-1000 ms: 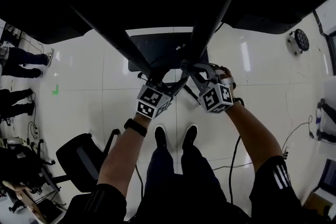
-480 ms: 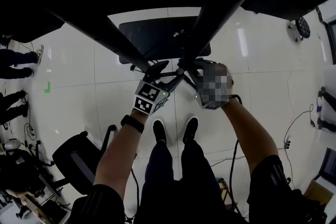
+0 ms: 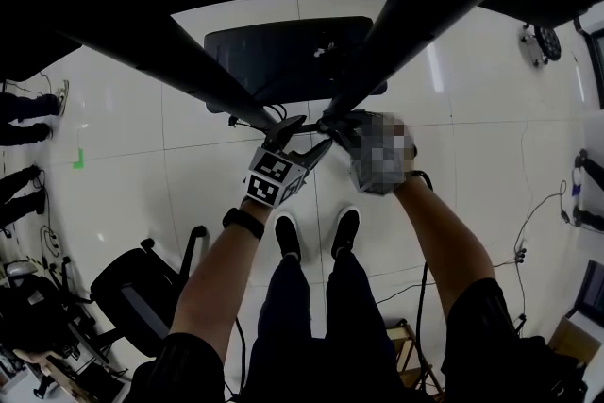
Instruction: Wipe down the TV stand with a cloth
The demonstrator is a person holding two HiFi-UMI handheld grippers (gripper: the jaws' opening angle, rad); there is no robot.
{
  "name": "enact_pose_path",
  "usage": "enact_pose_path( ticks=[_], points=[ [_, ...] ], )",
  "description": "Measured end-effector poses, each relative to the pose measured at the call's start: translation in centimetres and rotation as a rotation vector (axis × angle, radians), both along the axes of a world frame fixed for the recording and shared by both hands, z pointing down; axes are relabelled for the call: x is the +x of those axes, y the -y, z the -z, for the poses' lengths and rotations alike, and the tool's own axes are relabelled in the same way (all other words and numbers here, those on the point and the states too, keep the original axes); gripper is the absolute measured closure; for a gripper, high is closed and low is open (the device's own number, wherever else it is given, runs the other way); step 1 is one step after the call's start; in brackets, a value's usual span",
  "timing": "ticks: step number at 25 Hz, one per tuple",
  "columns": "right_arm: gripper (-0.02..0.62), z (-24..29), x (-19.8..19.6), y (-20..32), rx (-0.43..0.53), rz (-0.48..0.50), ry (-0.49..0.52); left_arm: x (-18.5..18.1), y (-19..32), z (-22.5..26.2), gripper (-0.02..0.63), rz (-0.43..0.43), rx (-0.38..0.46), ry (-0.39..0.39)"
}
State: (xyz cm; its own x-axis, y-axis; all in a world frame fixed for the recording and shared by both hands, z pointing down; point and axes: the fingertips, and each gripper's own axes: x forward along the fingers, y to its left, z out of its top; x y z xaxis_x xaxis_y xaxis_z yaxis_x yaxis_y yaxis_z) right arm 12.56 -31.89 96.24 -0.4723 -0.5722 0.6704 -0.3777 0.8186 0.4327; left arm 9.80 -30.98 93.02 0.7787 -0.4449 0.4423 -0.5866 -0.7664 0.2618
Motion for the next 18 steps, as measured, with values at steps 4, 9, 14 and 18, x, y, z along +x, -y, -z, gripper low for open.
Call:
enact_pose_path(
  ticks=[4,9,14,18],
  points=[
    [0.569,-2.1,0.0,0.1,-0.041,-0.037,-0.010,0.5,-0.5,-1.7,0.278,-0.018,-0.052,-0.008],
    [0.568,-3.2,0.2,-0.5,-0.098,-0.091,0.026,0.4,-0.8,-2.0,0.278,-0.029,-0.060,-0.015],
    [0.568,3.3,-0.3,-2.1,-0.096,-0.199,0.199,-0.6,-1.4,2.9,0.278,-0.038,0.005,-0.045],
    [0.568,12.5,-1.0,-4.3,-0.063,-0.273,0.373,-2.0,-2.8,11.3,0.278,-0.062,0.105,-0.108]
  ],
)
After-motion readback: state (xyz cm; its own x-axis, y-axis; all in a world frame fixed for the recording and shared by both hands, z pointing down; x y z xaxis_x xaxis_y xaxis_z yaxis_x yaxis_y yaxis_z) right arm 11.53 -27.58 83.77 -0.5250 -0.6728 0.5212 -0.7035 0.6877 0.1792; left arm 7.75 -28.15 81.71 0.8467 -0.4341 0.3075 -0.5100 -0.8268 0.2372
